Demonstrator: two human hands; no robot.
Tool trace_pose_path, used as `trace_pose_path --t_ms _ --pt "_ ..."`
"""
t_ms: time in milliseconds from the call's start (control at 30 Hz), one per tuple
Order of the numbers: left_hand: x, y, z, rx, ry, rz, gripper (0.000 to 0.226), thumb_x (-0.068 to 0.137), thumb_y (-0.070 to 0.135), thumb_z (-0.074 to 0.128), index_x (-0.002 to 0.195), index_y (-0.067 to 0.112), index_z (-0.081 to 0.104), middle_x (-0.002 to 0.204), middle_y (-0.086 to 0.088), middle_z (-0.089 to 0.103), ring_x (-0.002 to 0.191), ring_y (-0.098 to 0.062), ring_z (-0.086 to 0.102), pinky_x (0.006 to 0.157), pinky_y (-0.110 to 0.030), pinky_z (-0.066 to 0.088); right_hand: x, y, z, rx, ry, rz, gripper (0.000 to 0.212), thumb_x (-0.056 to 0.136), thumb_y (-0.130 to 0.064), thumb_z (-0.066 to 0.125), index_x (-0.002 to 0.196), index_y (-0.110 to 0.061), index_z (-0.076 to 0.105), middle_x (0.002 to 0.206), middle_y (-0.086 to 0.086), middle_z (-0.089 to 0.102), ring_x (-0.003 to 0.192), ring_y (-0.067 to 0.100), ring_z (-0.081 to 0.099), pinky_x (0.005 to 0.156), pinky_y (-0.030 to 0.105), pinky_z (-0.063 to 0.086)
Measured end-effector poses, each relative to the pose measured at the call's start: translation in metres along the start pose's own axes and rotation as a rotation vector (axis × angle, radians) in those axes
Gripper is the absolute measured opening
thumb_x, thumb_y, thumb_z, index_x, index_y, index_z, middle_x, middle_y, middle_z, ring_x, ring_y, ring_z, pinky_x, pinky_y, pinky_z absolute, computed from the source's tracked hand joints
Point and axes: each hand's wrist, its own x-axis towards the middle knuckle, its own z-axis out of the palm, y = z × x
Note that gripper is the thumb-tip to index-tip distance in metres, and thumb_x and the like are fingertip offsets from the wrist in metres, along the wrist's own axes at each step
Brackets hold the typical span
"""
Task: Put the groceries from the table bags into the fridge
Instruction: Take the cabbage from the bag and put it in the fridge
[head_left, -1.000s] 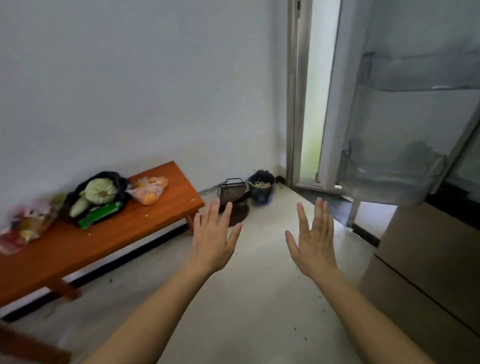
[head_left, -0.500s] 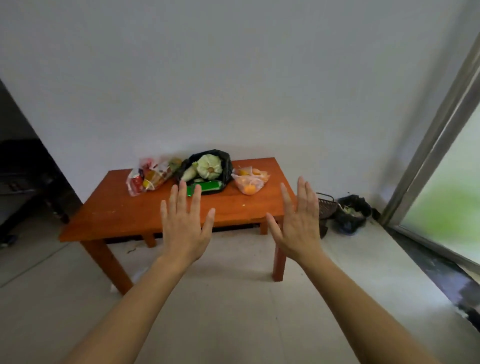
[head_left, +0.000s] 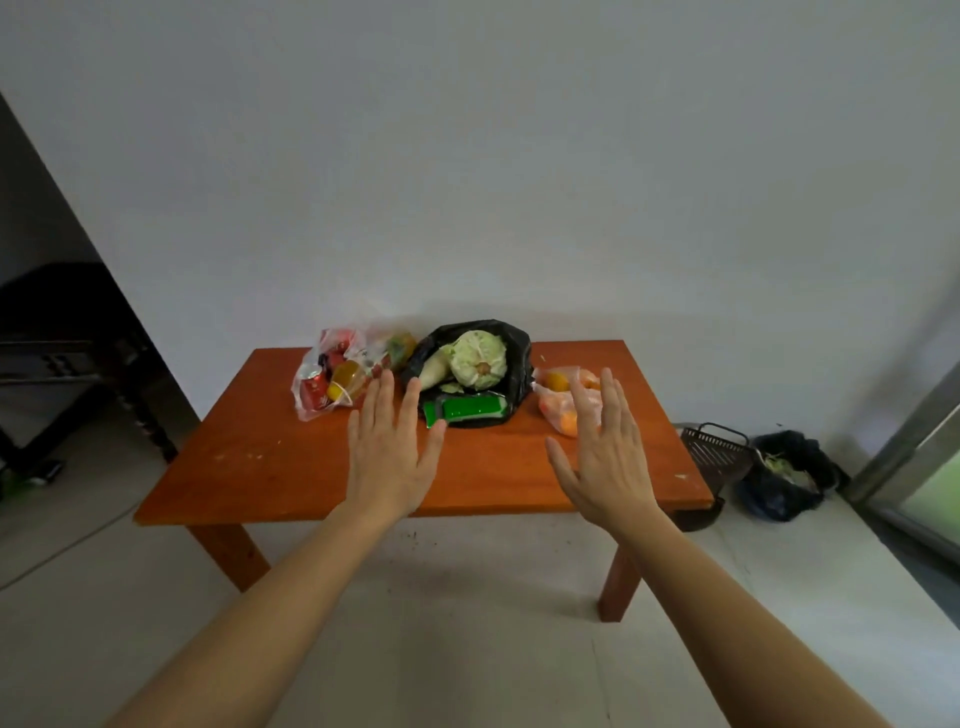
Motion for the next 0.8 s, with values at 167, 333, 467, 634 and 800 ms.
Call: trace_pose_path --t_ms 167,333,467,634,800 --pt "0.088 -0.031 0.058 0.090 -0.089 -0.037 0.071 0.100 0.062 0.014 0.158 0.023 0.008 0.166 -0.007 -0.004 0.153 -0.024 -0.007 0.123 -0.051 0.009 0.087 0.032 0.073 0.031 -0.081 0.044 0.075 0.100 -0.053 0.042 0.160 -0.026 0.007 0.168 0.012 -0.001 0.154 0.032 0.008 0.118 0.052 0.025" --pt "0.188 -0.046 0.085 0.145 -0.131 -0.083 0.072 0.099 0.062 0.014 0.158 0.020 0.015 0.165 -0.012 0.006 0.152 -0.029 0.004 0.122 -0.050 0.013 0.187 0.050 0.132 0.072 -0.233 0.041 0.075 0.102 -0.050 0.042 0.160 -0.018 0.009 0.167 0.015 0.008 0.152 0.034 0.017 0.117 0.046 0.030" --pt "0.261 -0.059 0.106 0.072 -0.177 -0.099 0.070 0.100 0.061 0.022 0.156 0.020 0.021 0.165 -0.010 0.012 0.151 -0.029 0.011 0.120 -0.048 0.019 0.269 0.055 0.164 0.126 -0.358 0.023 0.072 0.101 -0.043 0.049 0.159 -0.016 0.016 0.163 0.012 0.022 0.148 0.032 0.024 0.110 0.046 0.039" --pt "0.320 -0.080 0.154 -0.152 -0.343 -0.164 0.069 0.100 0.061 0.026 0.154 0.019 0.028 0.162 -0.007 0.025 0.149 -0.023 0.021 0.119 -0.044 0.022 0.332 0.063 0.214 0.254 -0.504 0.124 0.069 0.100 -0.043 0.053 0.157 -0.017 0.024 0.157 0.010 0.031 0.141 0.032 0.037 0.105 0.046 0.045" --pt "0.380 -0.112 0.224 -0.462 -0.642 -0.297 0.067 0.100 0.059 0.031 0.153 0.018 0.029 0.158 -0.006 0.031 0.143 -0.022 0.032 0.114 -0.037 0.030 0.367 0.067 0.282 0.290 -0.642 0.320 0.066 0.102 -0.042 0.053 0.157 -0.017 0.026 0.159 0.011 0.032 0.138 0.031 0.043 0.106 0.042 0.044"
